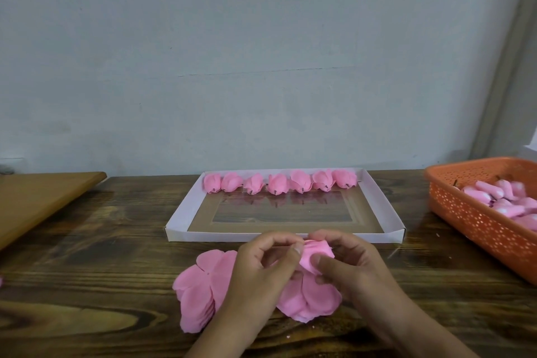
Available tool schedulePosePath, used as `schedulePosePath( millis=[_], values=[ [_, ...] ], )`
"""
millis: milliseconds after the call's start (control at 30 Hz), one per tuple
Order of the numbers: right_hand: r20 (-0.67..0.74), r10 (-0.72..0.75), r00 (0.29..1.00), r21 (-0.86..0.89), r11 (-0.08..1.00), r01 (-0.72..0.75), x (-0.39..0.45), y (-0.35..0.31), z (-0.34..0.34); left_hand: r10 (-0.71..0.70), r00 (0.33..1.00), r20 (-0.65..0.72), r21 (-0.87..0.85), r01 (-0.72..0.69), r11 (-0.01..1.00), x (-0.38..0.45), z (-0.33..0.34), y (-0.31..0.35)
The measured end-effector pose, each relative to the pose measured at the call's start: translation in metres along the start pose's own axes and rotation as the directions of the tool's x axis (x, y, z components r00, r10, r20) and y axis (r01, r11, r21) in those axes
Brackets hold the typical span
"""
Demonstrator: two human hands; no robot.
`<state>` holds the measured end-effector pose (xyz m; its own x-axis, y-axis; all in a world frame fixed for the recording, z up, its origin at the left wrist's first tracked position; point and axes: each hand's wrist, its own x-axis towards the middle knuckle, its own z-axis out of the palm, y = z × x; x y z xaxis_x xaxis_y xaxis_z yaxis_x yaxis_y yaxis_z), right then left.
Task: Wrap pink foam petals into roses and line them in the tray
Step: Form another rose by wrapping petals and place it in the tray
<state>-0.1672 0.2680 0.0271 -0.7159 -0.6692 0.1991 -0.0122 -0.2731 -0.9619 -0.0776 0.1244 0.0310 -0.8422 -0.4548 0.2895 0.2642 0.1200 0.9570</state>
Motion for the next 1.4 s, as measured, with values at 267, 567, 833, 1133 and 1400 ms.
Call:
schedulePosePath(
  millis=[267, 567, 833, 1133, 1400],
  values=[
    [-0.001, -0.001, 1.0, -0.016, 1.0, 0.001, 0.0, 0.0, 0.0, 0.102, 0.992, 0.077, 0.124, -0.111, 0.986, -0.002, 0.0, -0.006],
    [0.087, 0.129, 0.988, 0.467, 0.871, -0.155, -0.003, -0.004, 0.005, -0.036, 0.994, 0.101, -0.082, 0.045, 0.996, -0.003, 0.003, -0.003],
    [0.147, 0.113, 0.983, 0.484, 0.858, -0.171, -0.008, -0.01, 0.019, -0.042, 0.97, 0.238, -0.134, 0.076, 0.988, -0.011, 0.013, -0.002],
    [0.185, 0.188, 0.965, 0.586, 0.767, -0.262, -0.009, -0.008, 0.02, -0.004, 0.981, 0.193, -0.093, 0.023, 0.995, -0.011, 0.011, 0.002],
    [0.293, 0.222, 0.93, 0.576, 0.736, -0.357, -0.011, -0.004, 0.027, -0.034, 0.997, 0.065, -0.112, 0.041, 0.993, -0.01, 0.014, 0.001]
  ],
)
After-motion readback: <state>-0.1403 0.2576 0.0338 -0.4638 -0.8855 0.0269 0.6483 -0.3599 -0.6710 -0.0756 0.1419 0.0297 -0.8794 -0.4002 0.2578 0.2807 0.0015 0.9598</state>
